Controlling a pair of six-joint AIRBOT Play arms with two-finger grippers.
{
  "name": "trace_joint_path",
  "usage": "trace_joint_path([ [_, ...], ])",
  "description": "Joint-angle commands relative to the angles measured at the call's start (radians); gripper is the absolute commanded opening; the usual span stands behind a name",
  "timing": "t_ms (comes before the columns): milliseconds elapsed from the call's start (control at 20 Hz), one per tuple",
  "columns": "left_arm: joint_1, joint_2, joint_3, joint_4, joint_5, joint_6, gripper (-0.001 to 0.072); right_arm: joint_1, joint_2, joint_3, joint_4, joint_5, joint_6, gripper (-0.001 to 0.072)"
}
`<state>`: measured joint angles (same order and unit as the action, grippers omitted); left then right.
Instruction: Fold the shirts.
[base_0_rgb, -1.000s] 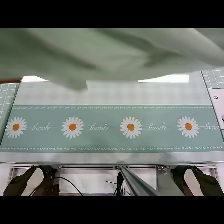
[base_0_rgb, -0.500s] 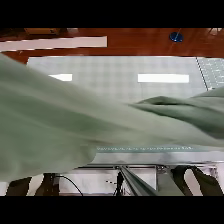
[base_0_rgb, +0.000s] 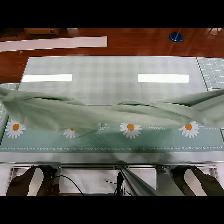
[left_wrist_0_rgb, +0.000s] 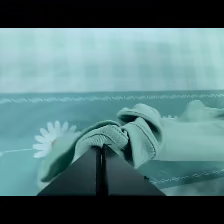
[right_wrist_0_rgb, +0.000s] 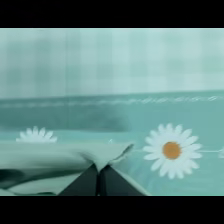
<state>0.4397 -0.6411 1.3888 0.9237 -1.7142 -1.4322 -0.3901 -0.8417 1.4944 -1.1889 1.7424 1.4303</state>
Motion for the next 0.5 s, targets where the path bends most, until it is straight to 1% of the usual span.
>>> trace_joint_path([
  [0,-0.073,-0.085,-0.25,0.018,0.241,0.044,0.0022,0.099,-0.205,-0.126,-0.005,-0.134,-0.04,0.0023],
  [150,-0.192,-0.266,-0.292,0.019,0.463,0.105,0.0023,0.195,-0.39,-0.126,-0.024,-0.37,-0.063,0.0024],
  [300,-0.275,-0.457,-0.291,0.018,0.693,0.127,0.0024,0.238,-0.512,-0.126,-0.024,-0.641,-0.075,0.0024],
  [450,-0.318,-0.589,-0.29,0.018,0.85,0.179,0.0024,0.24,-0.578,-0.126,-0.014,-0.81,-0.074,0.0024],
])
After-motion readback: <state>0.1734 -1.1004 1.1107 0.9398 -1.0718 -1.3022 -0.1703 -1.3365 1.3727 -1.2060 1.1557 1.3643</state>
